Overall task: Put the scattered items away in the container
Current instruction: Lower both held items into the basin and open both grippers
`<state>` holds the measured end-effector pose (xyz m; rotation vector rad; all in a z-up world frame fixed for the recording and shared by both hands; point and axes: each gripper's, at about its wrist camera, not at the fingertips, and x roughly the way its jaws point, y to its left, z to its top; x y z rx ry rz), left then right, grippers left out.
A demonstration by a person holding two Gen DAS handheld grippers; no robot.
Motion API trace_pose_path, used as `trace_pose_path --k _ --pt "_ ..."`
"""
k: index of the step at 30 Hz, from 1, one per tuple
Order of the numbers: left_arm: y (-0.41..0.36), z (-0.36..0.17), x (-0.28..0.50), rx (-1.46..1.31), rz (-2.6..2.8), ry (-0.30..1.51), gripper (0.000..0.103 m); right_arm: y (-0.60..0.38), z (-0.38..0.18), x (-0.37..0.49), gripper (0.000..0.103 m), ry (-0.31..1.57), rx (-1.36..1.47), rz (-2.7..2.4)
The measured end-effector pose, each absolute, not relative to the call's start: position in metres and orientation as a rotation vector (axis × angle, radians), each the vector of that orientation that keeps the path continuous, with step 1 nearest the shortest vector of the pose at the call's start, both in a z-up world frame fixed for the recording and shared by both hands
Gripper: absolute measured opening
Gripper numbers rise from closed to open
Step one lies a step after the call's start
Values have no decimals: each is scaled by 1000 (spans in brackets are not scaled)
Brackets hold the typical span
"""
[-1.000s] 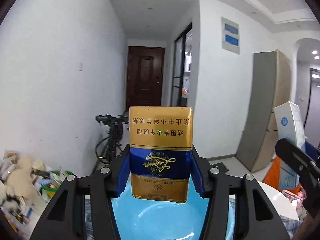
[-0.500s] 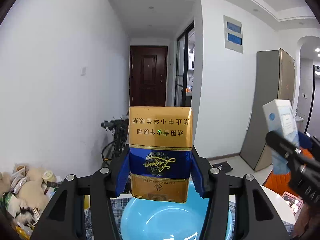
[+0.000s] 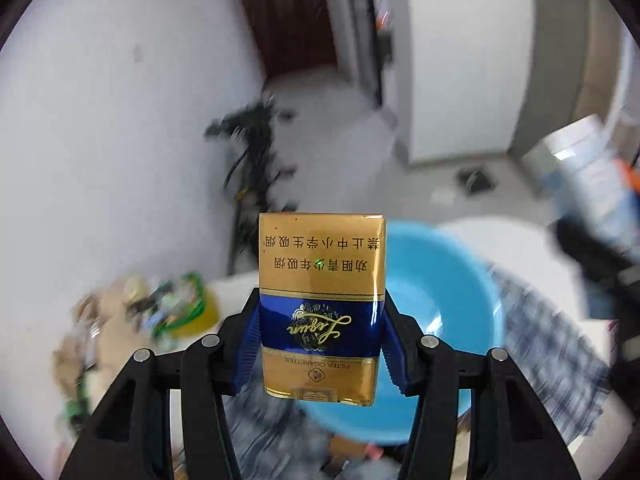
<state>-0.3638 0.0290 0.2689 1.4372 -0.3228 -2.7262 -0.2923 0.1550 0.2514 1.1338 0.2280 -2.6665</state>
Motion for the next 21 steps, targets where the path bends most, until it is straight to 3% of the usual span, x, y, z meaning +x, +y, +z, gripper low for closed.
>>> trace_pose_path --k 4,7,13,21 --pt "9 295 -362 1431 -2768 -16 55 164 263 -303 56 151 1294 -2574" --pt "18 306 -360 1433 -2793 -86 56 176 269 -313 56 94 1346 -2530" --pt "16 301 -371 1485 -2816 -36 56 179 257 -322 56 29 1360 -2482" --pt "15 211 -397 1623 -2773 -57 56 179 191 -345 56 0 1465 -2427"
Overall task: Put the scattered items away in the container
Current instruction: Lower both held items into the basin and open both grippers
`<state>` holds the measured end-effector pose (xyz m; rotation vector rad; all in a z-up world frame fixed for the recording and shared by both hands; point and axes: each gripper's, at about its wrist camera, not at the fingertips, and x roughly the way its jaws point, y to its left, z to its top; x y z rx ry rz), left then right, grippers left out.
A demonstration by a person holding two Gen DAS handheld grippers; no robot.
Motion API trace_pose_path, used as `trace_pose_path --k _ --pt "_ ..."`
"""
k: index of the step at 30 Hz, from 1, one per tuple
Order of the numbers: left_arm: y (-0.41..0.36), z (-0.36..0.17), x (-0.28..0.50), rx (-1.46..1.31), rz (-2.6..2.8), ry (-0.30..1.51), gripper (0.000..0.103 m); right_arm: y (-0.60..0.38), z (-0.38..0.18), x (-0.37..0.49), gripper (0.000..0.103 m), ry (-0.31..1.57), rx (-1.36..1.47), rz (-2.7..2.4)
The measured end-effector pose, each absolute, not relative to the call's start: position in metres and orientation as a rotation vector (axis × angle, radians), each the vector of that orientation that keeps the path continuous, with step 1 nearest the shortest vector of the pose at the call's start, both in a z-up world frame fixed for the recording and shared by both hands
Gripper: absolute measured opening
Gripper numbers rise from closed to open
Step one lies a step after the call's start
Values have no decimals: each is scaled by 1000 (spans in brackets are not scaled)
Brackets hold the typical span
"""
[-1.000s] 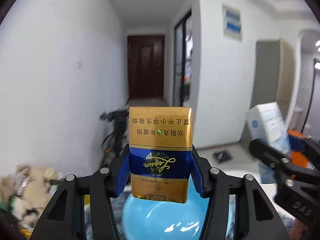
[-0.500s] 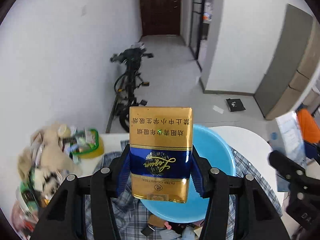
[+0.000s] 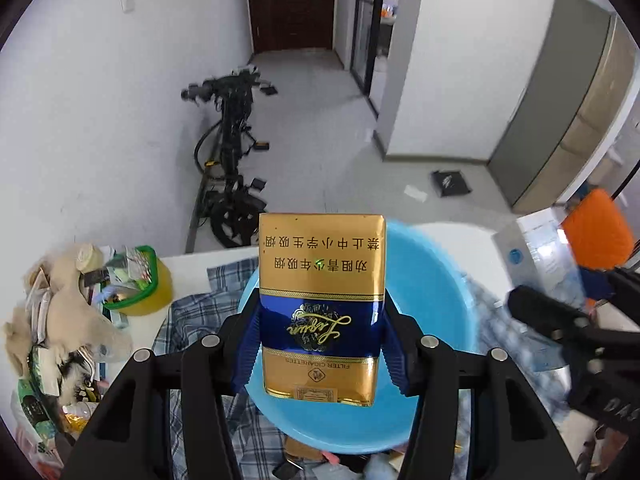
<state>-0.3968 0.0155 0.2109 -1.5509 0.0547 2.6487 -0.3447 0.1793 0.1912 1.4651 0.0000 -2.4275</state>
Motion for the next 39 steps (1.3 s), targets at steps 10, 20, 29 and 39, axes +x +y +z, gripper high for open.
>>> trace_pose_path --k 10,20,29,39 --pt "20 90 -419 -1735 2509 4 56 168 69 -377 56 20 1665 -2297" --pt "24 42 -422 -1807 2458 -35 56 179 28 -377 56 18 1749 -2267" --pt "28 50 -420 -1723 2530 45 70 182 41 -375 56 27 1709 -2300" --pt "3 56 -419 -1745 2545 -99 71 188 53 -371 56 31 1693 -2337"
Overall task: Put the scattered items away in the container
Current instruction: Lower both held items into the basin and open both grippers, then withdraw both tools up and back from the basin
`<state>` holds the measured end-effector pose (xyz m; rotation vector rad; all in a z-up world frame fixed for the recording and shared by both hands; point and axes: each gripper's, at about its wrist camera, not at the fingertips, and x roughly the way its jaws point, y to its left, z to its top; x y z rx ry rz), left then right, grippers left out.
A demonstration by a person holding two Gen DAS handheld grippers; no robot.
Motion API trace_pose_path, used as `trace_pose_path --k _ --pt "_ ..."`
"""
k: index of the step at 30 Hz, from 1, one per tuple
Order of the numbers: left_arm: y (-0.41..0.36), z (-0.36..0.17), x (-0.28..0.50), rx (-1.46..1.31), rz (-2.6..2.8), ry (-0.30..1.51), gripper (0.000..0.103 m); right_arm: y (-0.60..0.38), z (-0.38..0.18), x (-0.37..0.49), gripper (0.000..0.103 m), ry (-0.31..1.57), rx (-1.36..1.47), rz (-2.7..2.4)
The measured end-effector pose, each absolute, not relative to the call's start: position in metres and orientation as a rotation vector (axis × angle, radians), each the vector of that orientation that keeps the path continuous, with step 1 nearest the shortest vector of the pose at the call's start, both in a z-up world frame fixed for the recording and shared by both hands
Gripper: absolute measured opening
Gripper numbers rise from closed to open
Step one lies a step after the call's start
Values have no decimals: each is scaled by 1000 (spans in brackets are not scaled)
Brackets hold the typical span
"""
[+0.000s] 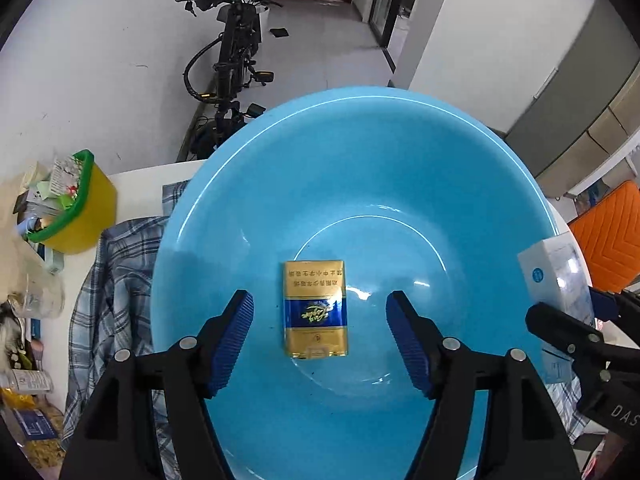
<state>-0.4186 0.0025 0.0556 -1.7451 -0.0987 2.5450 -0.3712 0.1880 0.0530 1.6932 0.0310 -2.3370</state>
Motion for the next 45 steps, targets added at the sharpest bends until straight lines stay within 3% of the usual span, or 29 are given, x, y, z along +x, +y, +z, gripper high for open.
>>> trace_pose_path --k 7,14,25,31,33,35,38,41,45 --pt "11 60 -413 -1745 2518 -68 71 182 47 -373 56 42 1688 -2407" --pt "3 70 -414 -1720 2546 -87 71 184 49 -377 66 41 1693 -2435" --pt "1 60 -411 -1724 2539 -84 71 184 49 -372 66 55 1681 -2433" --pt "7 85 -396 -1443 2718 2 71 192 67 -367 66 16 1476 -2561" --pt "8 97 -386 -1278 2812 28 72 195 77 -360 77 14 1336 -2647" --pt "8 109 -375 -1115 2870 43 85 196 87 -348 88 15 1152 -2735" --pt "4 127 -358 -861 2920 -11 87 194 100 -328 103 22 862 -2815" --pt "-6 138 -348 -725 2947 -126 94 193 107 -318 103 14 729 -2863" --pt "-16 147 -344 -672 2987 -164 95 194 113 -318 103 -16 693 -2888"
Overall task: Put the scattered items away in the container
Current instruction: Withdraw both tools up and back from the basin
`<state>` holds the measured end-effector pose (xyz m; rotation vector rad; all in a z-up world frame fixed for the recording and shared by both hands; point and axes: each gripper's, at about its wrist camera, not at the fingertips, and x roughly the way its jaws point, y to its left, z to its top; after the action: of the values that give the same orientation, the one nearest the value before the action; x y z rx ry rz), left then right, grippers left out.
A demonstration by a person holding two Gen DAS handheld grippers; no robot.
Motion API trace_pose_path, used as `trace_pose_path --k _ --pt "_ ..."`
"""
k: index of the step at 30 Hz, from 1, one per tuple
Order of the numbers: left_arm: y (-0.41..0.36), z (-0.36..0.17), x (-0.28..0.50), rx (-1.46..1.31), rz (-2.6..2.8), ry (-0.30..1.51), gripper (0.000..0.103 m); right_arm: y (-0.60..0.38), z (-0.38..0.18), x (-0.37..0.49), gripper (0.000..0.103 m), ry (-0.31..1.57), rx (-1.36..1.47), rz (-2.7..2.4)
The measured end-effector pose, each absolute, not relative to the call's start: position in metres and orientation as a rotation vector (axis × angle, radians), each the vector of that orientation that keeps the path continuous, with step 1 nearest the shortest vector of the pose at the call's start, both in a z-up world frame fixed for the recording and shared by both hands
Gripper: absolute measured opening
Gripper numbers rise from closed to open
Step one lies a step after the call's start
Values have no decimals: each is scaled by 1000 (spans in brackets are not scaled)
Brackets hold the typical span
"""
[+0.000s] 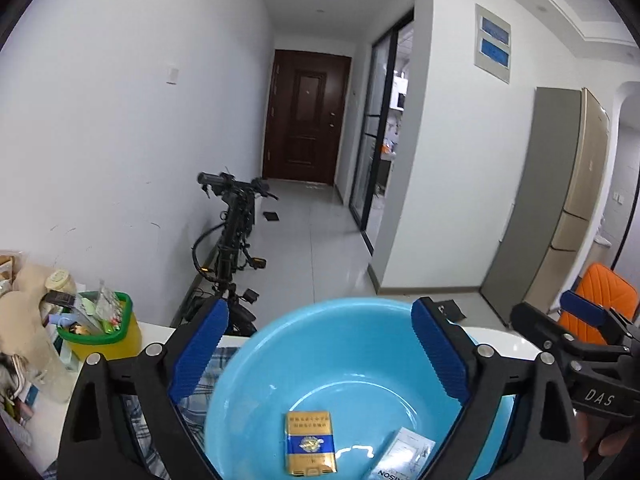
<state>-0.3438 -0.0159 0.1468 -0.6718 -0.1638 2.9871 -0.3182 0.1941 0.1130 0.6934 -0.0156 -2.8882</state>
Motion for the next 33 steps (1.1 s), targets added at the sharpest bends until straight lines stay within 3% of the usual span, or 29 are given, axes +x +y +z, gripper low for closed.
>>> trace_pose_path --k 5,14,19,22,27,33 --pt "-13 152 -332 -627 3037 38 95 194 118 -319 103 -27 644 -2921" --pt "5 178 -297 -625 3013 181 95 187 142 -300 103 20 662 -2964" --pt "-22 177 -268 -580 3069 -46 95 187 147 -256 103 4 688 -2953" --pt "-37 174 -244 -563 3066 -144 95 180 140 -221 103 98 707 -2948" --pt "-42 175 -183 -552 3122 -223 95 168 135 -150 103 269 490 -2980" --pt "-19 182 -117 -519 2967 -75 95 166 132 -93 103 134 477 -2846"
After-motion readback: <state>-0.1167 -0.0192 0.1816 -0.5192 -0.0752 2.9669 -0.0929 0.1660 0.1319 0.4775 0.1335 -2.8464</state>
